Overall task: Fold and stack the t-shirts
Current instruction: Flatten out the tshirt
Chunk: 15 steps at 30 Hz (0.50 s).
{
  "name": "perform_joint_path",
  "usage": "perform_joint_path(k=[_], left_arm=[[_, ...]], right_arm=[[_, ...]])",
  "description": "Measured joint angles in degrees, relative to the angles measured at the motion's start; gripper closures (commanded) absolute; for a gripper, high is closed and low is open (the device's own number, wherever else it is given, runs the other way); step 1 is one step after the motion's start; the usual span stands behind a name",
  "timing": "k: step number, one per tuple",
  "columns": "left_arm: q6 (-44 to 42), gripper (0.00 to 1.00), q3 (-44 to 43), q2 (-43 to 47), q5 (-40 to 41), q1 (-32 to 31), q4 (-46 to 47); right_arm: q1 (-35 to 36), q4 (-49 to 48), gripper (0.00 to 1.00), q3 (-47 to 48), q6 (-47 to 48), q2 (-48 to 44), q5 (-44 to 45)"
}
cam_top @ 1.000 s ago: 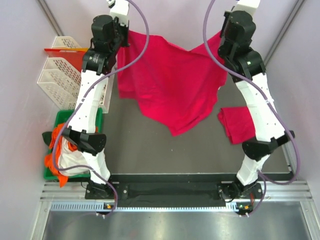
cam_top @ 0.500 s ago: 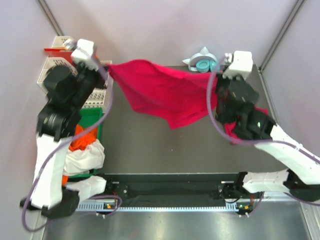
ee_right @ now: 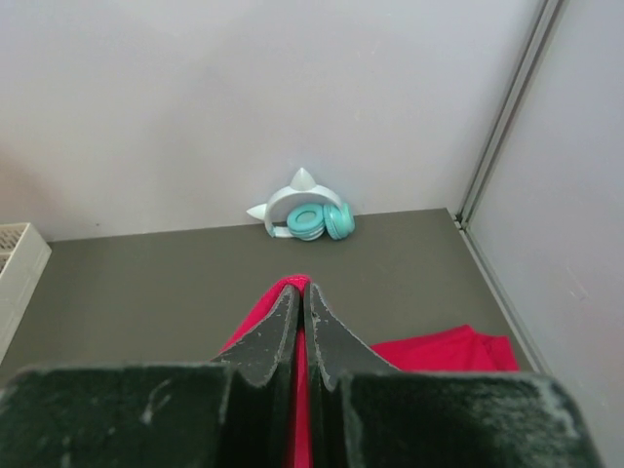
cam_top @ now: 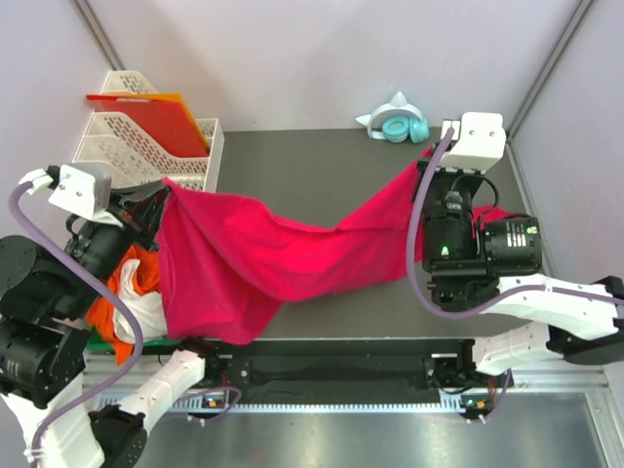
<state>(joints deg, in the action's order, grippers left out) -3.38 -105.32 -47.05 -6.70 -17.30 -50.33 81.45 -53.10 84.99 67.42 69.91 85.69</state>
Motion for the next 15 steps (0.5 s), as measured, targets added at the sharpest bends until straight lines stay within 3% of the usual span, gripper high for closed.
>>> perform_joint_path(k=[5,9,11,15], left_arm=[[1.22,1.0,0.39,0.09,-1.99,0.94,-1.9],[1.57,1.0,6.47,0.0,-3.1,1.05,-0.39],[1.7,1.0,10.23,-1.51,-4.02,1.05,0.87],[1.73,1.0,16.48,-8.76,-5.01,1.05,6.4]], right_arm=[[-0.26,-9.25,1.0,6.38,8.98,4.63,0.55],[-7.04,-8.85,1.0,8.02,8.79,6.08,0.92],[-12.52,-0.59,1.0,9.09,2.36,6.01,0.46],[-29.16,38.77,1.0,21.84,-28.89,7.96,-8.94]])
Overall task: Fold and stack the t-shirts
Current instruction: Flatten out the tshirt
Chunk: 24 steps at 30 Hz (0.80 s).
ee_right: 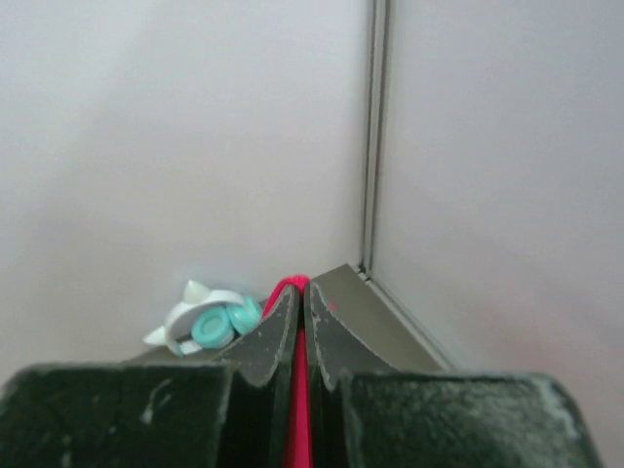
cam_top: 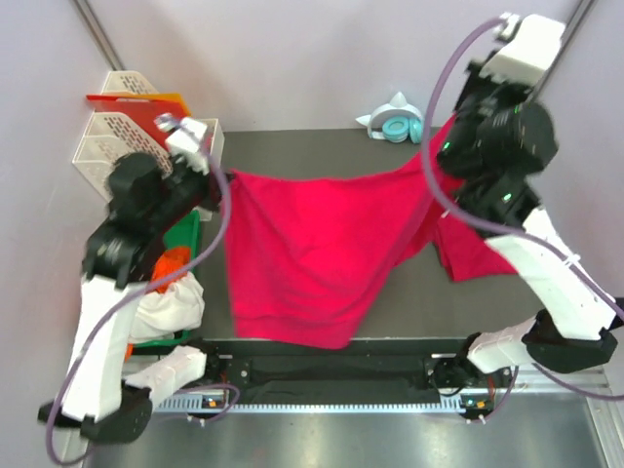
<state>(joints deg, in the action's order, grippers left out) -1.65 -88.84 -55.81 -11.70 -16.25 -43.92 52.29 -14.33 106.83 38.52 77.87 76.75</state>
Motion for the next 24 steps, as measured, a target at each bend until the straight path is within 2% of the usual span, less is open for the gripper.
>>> perform_joint_path(k=[3,9,11,16,21,24], left_arm=[[-0.44,1.0,2.99,-7.41,0.98,0.0,4.61],[-2.6,1.0,1.95,-22.12,4.33,1.36,10.82],[-3.04,1.0,-3.76,-28.22,5.14,2.34,11.74],[-3.23,1.0,-25.0,-44.17,6.91,4.76,14.21],[-3.41,1.0,-46.69,-56.98,8.76,5.81,13.49],[-3.43,1.0,-52.15,-59.6,9.77,5.92,14.1]], right_arm=[[-12.02,16.17,1.0,5.9,-16.13,2.03,-7.39],[-24.85,32.68,1.0,14.73,-35.21,14.36,-20.61],[-26.86,36.17,1.0,18.32,-38.03,20.79,-23.63],[-28.94,42.29,1.0,30.34,-39.71,34.6,-28.48],[-29.16,41.33,1.0,34.8,-37.03,36.37,-29.92],[-28.74,38.03,1.0,36.26,-34.75,35.01,-29.83]])
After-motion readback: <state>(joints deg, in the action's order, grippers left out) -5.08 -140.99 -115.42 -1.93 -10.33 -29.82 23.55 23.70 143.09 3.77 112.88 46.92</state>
